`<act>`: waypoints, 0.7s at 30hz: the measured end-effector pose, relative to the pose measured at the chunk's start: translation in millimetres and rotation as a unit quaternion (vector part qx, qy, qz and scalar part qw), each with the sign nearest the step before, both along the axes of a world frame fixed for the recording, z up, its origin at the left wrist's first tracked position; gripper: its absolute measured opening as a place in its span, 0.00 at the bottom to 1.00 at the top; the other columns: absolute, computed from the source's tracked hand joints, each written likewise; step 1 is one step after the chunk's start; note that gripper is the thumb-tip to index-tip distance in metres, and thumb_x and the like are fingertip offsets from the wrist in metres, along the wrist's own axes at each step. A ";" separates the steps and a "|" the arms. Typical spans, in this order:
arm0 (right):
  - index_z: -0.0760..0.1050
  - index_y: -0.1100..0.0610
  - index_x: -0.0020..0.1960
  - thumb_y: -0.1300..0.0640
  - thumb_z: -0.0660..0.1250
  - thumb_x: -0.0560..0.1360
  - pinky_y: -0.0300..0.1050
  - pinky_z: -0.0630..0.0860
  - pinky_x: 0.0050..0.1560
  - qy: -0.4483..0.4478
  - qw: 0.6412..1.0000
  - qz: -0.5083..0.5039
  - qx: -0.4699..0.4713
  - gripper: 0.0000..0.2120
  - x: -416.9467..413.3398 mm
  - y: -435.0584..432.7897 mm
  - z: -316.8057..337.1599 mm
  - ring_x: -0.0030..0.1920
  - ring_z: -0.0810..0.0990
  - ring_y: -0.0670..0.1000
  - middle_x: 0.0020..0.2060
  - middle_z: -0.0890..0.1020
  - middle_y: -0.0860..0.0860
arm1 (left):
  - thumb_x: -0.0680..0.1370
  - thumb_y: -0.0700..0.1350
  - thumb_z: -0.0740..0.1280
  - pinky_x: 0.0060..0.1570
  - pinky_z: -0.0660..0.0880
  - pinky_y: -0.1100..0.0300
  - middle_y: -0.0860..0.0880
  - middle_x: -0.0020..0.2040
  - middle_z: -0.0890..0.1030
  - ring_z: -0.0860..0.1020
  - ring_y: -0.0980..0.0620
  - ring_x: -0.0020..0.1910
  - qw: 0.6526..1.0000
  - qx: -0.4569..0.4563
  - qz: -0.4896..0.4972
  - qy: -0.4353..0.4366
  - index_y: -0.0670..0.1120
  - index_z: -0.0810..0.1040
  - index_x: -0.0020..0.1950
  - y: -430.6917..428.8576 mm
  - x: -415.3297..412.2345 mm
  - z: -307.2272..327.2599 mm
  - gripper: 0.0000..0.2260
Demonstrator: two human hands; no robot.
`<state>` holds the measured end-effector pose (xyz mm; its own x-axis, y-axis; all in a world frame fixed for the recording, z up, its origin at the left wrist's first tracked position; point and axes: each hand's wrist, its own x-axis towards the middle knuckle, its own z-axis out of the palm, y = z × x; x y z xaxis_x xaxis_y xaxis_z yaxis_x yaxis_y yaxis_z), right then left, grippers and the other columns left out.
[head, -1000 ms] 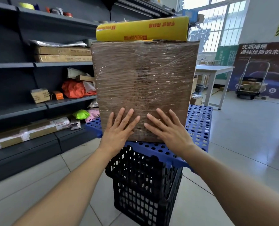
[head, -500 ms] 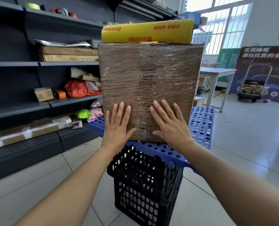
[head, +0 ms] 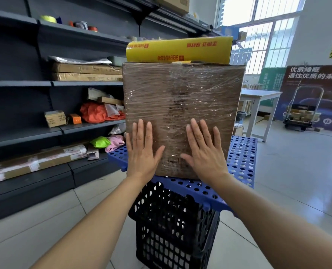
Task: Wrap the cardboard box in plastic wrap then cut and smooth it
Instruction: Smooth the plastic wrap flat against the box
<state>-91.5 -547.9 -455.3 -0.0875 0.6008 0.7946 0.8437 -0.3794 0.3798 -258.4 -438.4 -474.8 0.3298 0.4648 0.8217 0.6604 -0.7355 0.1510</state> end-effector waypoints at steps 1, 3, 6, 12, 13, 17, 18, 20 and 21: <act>0.39 0.59 0.77 0.37 0.51 0.77 0.56 0.36 0.74 0.017 1.000 0.004 0.019 0.40 -4.1 2.4 15.0 0.76 0.36 0.53 0.77 0.38 0.55 | 0.79 0.61 0.49 0.74 0.38 0.48 0.46 0.77 0.40 0.34 0.51 0.75 1.000 -0.002 0.005 -0.013 0.49 0.37 0.76 -0.2 3.8 15.8 0.33; 0.41 0.59 0.77 0.38 0.50 0.77 0.55 0.36 0.73 0.057 0.997 0.018 0.057 0.38 -12.7 8.8 48.1 0.76 0.40 0.53 0.77 0.46 0.56 | 0.79 0.61 0.48 0.74 0.38 0.49 0.43 0.78 0.41 0.36 0.49 0.75 0.999 0.011 0.022 -0.026 0.48 0.38 0.76 0.5 10.4 48.0 0.33; 0.40 0.60 0.77 0.38 0.51 0.78 0.55 0.33 0.72 0.086 0.993 0.020 0.080 0.39 -16.9 17.4 86.3 0.76 0.42 0.54 0.77 0.48 0.57 | 0.79 0.61 0.48 0.72 0.34 0.53 0.41 0.78 0.43 0.39 0.47 0.75 0.999 0.027 0.030 -0.028 0.45 0.39 0.77 5.8 14.7 80.3 0.34; 0.36 0.57 0.76 0.38 0.48 0.78 0.53 0.31 0.73 0.092 0.992 0.022 0.084 0.37 -10.8 31.6 79.2 0.74 0.31 0.52 0.76 0.40 0.52 | 0.78 0.64 0.42 0.73 0.35 0.51 0.44 0.77 0.41 0.34 0.51 0.75 0.998 0.049 0.020 -0.030 0.49 0.35 0.76 21.2 12.2 71.8 0.33; 0.36 0.57 0.76 0.37 0.47 0.78 0.53 0.31 0.73 0.091 0.992 0.021 0.083 0.37 -9.9 32.3 73.6 0.74 0.32 0.52 0.76 0.39 0.51 | 0.79 0.64 0.42 0.73 0.35 0.51 0.45 0.77 0.40 0.34 0.50 0.75 0.998 0.048 0.013 -0.031 0.51 0.33 0.76 23.6 11.0 67.4 0.32; 0.34 0.56 0.76 0.38 0.46 0.79 0.51 0.32 0.74 0.092 0.992 0.025 0.080 0.37 -6.7 31.5 56.2 0.75 0.33 0.51 0.75 0.33 0.51 | 0.79 0.64 0.43 0.73 0.35 0.51 0.46 0.77 0.39 0.35 0.50 0.75 0.998 0.023 0.008 -0.054 0.50 0.32 0.76 23.3 7.8 48.4 0.33; 0.33 0.56 0.76 0.38 0.47 0.79 0.52 0.32 0.74 0.093 0.992 0.028 0.080 0.37 -6.6 31.4 51.7 0.75 0.33 0.51 0.75 0.32 0.51 | 0.79 0.65 0.42 0.73 0.35 0.51 0.46 0.76 0.38 0.34 0.50 0.75 0.998 0.009 0.006 -0.062 0.50 0.31 0.75 21.3 7.6 43.3 0.33; 0.33 0.56 0.76 0.39 0.48 0.79 0.52 0.34 0.74 0.093 0.992 0.032 0.083 0.38 -7.2 31.1 43.9 0.76 0.34 0.51 0.75 0.33 0.51 | 0.78 0.66 0.42 0.73 0.35 0.52 0.47 0.76 0.36 0.33 0.51 0.75 0.997 -0.017 -0.005 -0.075 0.50 0.32 0.75 17.3 6.7 37.0 0.34; 0.33 0.57 0.76 0.39 0.49 0.79 0.53 0.34 0.74 0.094 0.991 0.033 0.085 0.38 -7.8 30.5 42.1 0.76 0.35 0.52 0.75 0.33 0.52 | 0.78 0.66 0.42 0.73 0.35 0.52 0.48 0.76 0.36 0.33 0.52 0.75 0.996 -0.024 -0.012 -0.081 0.50 0.33 0.76 15.9 5.7 36.5 0.34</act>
